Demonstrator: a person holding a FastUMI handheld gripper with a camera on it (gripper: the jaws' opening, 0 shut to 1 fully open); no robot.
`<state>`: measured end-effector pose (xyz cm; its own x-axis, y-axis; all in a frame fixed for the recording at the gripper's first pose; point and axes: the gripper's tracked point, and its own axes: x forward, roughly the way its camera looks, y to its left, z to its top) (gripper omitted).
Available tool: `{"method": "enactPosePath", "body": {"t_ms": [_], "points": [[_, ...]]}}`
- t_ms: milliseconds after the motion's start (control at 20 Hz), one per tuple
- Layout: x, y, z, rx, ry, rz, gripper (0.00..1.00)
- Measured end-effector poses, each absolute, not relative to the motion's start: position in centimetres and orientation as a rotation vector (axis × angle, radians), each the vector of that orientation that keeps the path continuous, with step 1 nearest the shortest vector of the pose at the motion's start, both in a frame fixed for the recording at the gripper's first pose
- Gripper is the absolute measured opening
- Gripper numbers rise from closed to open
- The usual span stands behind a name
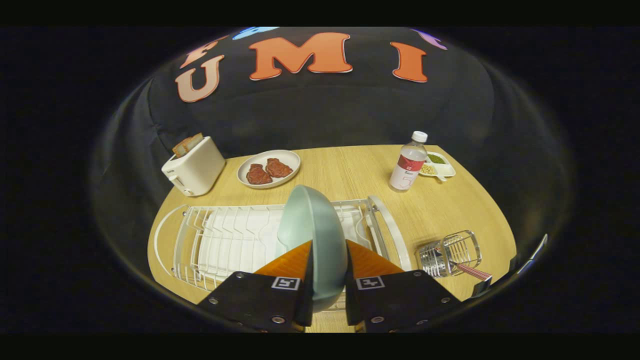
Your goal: Take the plate from the dish rack, then take the spoon from the basket and place it into the plate.
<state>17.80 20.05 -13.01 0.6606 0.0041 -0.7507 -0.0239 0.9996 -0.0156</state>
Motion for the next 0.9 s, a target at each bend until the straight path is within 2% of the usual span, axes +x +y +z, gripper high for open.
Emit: {"method": "enactPosePath", "body": {"t_ms": [200, 600, 900], "points": [[18.1, 20.3, -12.4, -0.049, 0.835, -0.022, 0.23], [19.0, 20.2, -9.7, -0.166, 0.748, -0.073, 0.23], [17.8, 19.2, -7.6, -0.094, 0.727, -0.054, 0.23]]}}
